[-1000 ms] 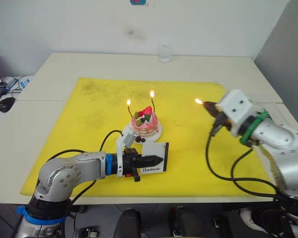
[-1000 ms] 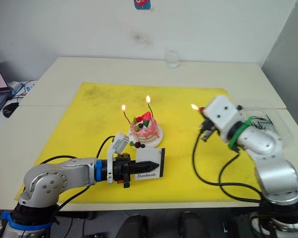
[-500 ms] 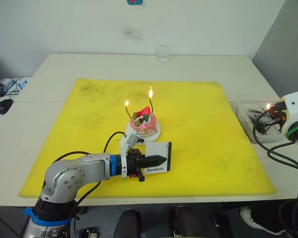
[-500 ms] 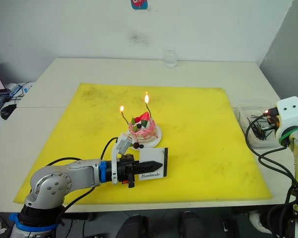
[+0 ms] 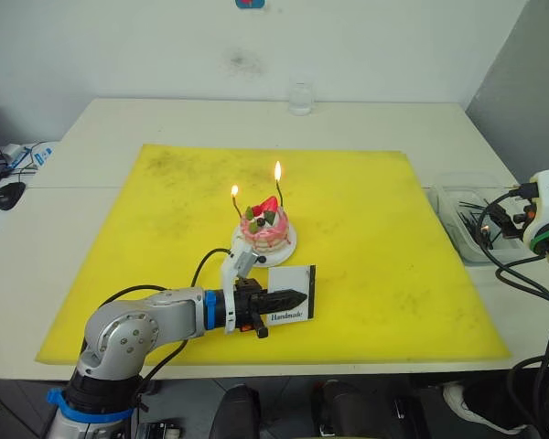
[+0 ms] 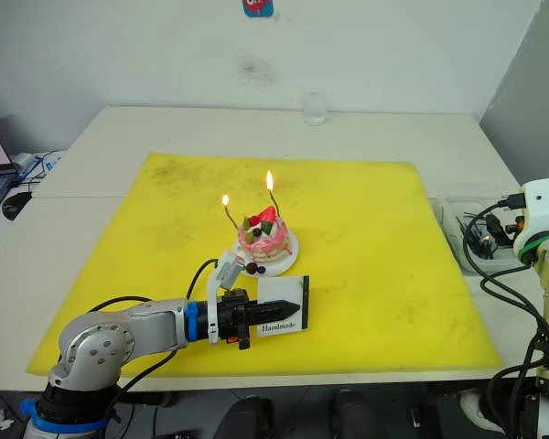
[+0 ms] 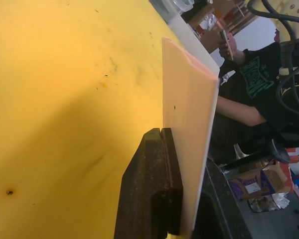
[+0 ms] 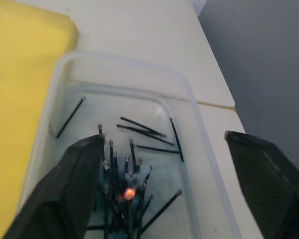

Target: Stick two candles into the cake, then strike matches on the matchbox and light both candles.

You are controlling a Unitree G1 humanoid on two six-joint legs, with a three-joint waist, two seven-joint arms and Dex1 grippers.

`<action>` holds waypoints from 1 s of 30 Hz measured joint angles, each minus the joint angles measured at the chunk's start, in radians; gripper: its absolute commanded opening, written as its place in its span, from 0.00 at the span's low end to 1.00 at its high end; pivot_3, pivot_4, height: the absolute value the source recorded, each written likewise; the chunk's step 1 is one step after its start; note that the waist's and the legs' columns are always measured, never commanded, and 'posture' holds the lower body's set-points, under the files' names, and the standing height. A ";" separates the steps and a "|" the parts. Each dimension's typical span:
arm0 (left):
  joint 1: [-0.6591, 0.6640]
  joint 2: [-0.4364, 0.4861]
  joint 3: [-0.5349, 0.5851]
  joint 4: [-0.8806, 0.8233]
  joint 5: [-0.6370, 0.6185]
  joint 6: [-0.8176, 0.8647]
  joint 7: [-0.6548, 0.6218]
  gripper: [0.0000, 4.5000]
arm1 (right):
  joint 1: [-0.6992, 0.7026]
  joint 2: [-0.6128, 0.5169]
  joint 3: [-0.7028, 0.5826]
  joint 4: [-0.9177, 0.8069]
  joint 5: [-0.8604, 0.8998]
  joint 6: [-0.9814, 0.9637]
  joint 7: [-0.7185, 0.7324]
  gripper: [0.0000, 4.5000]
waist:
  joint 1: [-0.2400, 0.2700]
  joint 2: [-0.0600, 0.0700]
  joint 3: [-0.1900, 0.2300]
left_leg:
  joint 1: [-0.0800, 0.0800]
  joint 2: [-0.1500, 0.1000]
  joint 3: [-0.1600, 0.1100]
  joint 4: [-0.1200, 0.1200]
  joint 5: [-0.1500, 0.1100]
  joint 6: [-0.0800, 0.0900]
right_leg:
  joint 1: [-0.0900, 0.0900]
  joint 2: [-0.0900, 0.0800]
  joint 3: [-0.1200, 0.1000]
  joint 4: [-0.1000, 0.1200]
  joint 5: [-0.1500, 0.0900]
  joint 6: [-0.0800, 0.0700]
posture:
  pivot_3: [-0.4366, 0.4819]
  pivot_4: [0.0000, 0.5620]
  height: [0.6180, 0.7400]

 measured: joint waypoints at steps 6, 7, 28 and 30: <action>-0.002 0.027 0.039 0.006 -0.078 0.083 0.055 0.00 | 0.063 -0.037 -0.003 -0.178 0.083 -0.046 0.121 1.00 | 0.000 0.000 0.000 | 0.000 0.001 -0.001 0.000 0.000 0.000 | 0.000 0.000 -0.001 0.000 0.000 0.000 | 0.48 0.27 1.00; -0.002 0.030 0.048 0.013 -0.095 0.101 0.067 0.00 | 0.077 -0.046 -0.005 -0.201 0.106 -0.049 0.151 1.00 | 0.000 0.000 0.000 | 0.000 0.001 -0.001 0.000 0.000 0.000 | 0.000 0.000 -0.001 0.000 0.000 0.000 | 0.48 0.27 1.00; -0.107 0.049 0.060 0.162 -0.244 0.281 0.316 0.44 | 0.170 -0.268 0.120 -0.634 0.653 0.216 0.541 1.00 | 0.003 0.000 0.000 | 0.000 0.000 -0.003 0.001 0.000 0.000 | 0.001 -0.001 -0.002 -0.001 0.001 0.001 | 0.48 0.27 1.00; -0.104 0.060 0.060 0.145 -0.246 0.281 0.313 0.59 | 0.170 -0.268 0.129 -0.645 0.655 0.216 0.533 1.00 | 0.003 0.000 0.000 | 0.000 0.000 -0.003 0.001 0.000 0.000 | 0.001 -0.001 -0.002 0.000 0.001 0.001 | 0.48 0.27 1.00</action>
